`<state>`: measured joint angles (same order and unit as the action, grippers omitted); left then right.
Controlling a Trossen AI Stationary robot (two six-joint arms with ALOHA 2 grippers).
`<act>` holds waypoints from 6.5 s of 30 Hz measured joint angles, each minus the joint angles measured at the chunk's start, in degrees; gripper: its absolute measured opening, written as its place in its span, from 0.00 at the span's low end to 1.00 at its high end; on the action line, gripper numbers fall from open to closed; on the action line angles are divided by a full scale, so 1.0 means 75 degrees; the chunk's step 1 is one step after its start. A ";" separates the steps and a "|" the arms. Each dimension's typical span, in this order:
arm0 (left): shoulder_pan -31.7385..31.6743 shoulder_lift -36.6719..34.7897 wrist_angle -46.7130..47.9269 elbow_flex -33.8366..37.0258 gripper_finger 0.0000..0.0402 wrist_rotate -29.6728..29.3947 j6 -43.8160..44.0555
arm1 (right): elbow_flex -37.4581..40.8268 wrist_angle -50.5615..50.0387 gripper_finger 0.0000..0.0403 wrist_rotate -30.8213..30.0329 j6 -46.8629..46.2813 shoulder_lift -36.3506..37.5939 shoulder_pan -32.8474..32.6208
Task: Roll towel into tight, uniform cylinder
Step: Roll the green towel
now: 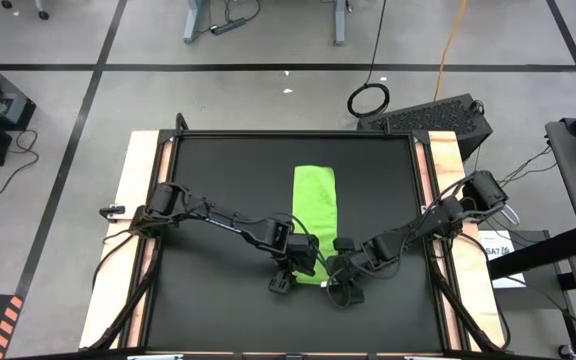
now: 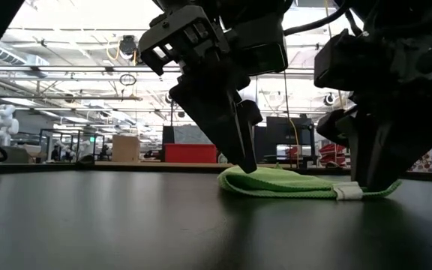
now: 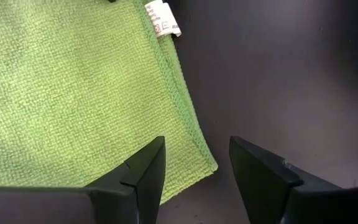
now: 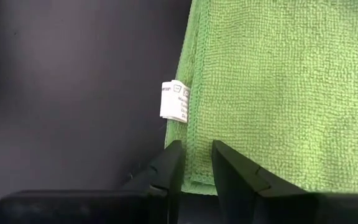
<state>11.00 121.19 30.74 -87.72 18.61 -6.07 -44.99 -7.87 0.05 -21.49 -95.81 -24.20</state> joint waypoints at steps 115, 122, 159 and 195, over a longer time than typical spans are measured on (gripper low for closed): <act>0.1799 -0.0377 -0.2199 0.1441 0.45 -0.2739 0.0569 | 0.0169 0.0180 0.33 -0.2442 -0.0219 -0.0440 -0.2443; 0.1898 -0.0376 -0.3154 0.1804 0.45 -0.3343 0.0776 | 0.0341 0.0431 0.33 -0.2451 -0.0586 -0.0443 -0.2440; 0.2104 -0.0105 -0.3700 0.1806 0.48 -0.2492 0.1065 | 0.0351 0.0426 0.00 -0.1928 -0.1556 -0.0448 -0.2209; 0.2354 -0.0128 -0.3835 0.1807 0.01 -0.3396 0.3247 | 0.0373 0.1302 0.00 0.0833 -0.3454 -0.0194 -0.1163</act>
<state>28.66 120.22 1.98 -74.17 -6.86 18.29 -42.19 1.89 6.30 -47.39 -97.27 -32.93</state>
